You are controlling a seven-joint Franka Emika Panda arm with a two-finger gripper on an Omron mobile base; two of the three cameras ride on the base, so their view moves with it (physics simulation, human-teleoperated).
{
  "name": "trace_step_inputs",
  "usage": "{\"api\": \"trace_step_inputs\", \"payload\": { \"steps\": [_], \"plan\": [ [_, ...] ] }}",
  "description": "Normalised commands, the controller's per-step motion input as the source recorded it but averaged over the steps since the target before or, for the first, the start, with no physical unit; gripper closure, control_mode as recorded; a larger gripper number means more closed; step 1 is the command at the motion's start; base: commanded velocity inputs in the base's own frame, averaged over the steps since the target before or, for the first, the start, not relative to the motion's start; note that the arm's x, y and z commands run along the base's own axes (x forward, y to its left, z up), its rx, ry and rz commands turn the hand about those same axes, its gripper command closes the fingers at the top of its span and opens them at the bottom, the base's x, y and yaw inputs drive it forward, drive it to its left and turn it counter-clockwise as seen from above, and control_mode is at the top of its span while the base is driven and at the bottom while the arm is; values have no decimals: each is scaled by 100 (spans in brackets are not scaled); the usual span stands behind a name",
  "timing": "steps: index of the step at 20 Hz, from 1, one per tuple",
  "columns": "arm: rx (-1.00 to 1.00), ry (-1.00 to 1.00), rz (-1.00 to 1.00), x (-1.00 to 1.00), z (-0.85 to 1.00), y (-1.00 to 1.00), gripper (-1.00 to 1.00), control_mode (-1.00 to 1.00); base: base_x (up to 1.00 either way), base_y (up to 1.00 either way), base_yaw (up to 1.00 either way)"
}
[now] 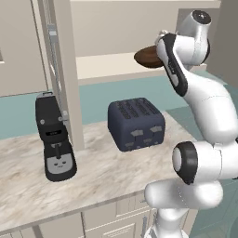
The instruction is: Take the smaller bowl and place it next to the appetizer plate on the dining counter , and place the larger bowl next to the plate with cooked food.
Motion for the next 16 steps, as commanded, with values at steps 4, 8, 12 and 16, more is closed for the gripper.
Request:
{"api": "trace_step_inputs", "payload": {
  "steps": [4,8,12,16],
  "plan": [
    [0,-10,0,-100,-6,45,100,-100,0,0,0],
    [0,-2,0,-100,0,0,100,-100,0,0,0],
    [0,-2,0,-100,0,0,100,-100,0,0,0],
    [1,0,0,-100,0,-1,100,-100,0,0,0]
  ]
}}
